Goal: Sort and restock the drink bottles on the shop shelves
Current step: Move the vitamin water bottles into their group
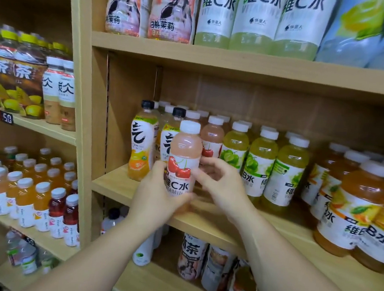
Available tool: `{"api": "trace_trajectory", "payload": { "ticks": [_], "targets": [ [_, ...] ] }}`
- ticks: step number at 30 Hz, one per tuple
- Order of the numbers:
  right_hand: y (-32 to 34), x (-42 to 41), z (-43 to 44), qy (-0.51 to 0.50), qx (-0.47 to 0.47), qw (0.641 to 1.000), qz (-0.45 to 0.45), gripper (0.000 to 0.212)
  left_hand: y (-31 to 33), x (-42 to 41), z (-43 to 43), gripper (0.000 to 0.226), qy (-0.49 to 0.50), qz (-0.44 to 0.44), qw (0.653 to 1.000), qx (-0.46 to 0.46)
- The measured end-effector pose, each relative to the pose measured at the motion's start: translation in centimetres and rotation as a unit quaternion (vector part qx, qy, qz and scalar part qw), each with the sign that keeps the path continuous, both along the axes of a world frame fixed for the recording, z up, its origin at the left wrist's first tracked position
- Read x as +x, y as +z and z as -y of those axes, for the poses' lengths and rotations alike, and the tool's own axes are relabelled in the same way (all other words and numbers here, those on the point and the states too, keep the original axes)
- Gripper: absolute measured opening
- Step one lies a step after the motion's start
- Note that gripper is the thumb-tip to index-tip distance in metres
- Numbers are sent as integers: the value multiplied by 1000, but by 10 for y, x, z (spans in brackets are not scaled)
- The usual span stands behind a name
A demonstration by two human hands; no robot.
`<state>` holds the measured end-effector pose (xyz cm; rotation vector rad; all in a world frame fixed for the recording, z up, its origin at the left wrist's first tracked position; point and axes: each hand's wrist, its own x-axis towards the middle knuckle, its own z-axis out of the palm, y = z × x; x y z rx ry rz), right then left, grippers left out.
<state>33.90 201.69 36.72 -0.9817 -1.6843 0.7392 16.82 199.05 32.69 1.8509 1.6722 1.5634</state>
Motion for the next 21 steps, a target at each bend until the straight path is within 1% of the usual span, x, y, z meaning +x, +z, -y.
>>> {"api": "trace_trajectory", "payload": {
  "ticks": [2,5,7,9,11,13,16,19,21],
  "targets": [
    [3,4,0,-18,16,999,30,27,2,8,-5,70,-40,-10,999,-11],
    [4,18,-5,-26,1,999,31,21,-4,10,-13,68,-103,-26,994,-38],
    [4,27,-4,-22,-21,999,25,25,-6,10,-17,70,-113,-36,992,-44],
    [3,31,-2,-27,-32,998,45,32,-4,12,-20,70,-108,-49,992,-47],
    [3,31,-1,-42,-25,996,76,37,-2,13,-18,72,-106,-62,991,-51],
    [10,33,3,-63,-3,994,91,38,2,11,-14,77,-110,-70,990,-56],
    [38,38,26,-89,76,987,106,22,29,3,-1,75,-74,-89,993,-15],
    [84,42,62,-121,195,965,130,17,83,1,19,59,-57,-73,992,86],
    [119,44,82,-128,274,946,117,15,125,3,33,52,-64,-56,984,160]
  ]
}}
